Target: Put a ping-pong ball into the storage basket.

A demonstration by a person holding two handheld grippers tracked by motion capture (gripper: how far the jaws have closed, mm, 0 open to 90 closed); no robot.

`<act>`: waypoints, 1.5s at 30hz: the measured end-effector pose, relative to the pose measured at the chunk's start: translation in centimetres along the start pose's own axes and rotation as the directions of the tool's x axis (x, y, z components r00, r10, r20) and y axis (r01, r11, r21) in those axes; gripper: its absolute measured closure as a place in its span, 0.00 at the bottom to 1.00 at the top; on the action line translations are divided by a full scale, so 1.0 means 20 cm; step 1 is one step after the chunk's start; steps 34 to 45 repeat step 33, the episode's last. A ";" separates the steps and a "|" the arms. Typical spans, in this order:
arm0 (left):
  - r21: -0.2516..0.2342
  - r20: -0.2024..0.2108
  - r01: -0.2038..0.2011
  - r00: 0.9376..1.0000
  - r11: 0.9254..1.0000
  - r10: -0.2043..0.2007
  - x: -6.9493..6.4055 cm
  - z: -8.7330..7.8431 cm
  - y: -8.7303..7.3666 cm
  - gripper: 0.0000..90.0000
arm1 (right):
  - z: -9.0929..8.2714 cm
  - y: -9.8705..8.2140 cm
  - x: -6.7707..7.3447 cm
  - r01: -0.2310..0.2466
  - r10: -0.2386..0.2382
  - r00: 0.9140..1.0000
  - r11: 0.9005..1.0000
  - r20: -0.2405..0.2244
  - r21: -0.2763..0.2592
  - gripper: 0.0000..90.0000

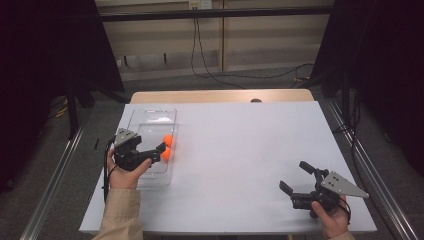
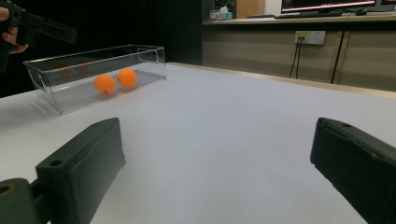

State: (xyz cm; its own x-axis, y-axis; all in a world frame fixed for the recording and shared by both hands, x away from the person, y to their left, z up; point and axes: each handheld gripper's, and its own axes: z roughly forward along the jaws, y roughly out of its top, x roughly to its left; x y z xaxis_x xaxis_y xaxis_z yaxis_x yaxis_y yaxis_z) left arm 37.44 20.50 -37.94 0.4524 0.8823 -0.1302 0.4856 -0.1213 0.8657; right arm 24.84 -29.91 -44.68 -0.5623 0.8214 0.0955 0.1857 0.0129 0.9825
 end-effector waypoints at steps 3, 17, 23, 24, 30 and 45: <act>-0.004 0.005 -0.002 1.000 1.000 0.002 -0.02 0.00 -0.02 0.08 | 0.00 0.00 0.00 -0.004 0.004 1.000 1.000 0.001 -0.002 0.02; -0.041 0.047 -0.039 0.998 0.998 0.041 -0.07 -0.02 -0.09 0.06 | 0.00 0.00 0.00 -0.002 0.002 1.000 1.000 0.001 -0.003 0.02; -0.071 0.073 -0.044 0.996 0.997 0.049 -0.08 -0.05 -0.12 0.05 | 0.00 0.00 0.00 -0.002 0.002 1.000 1.000 0.001 -0.002 0.02; -0.077 0.080 -0.047 0.995 0.996 0.054 -0.08 -0.05 -0.13 0.05 | 0.00 0.00 0.00 -0.003 0.003 1.000 1.000 0.000 -0.002 0.02; -0.124 0.114 -0.104 0.987 0.987 0.118 -0.11 -0.08 -0.21 0.04 | 0.00 0.00 0.00 -0.001 0.001 1.000 1.000 0.002 -0.002 0.02; -0.146 0.131 -0.127 0.981 0.981 0.146 -0.11 -0.10 -0.23 0.04 | 0.00 0.00 0.00 -0.001 0.001 1.000 1.000 0.003 -0.001 0.02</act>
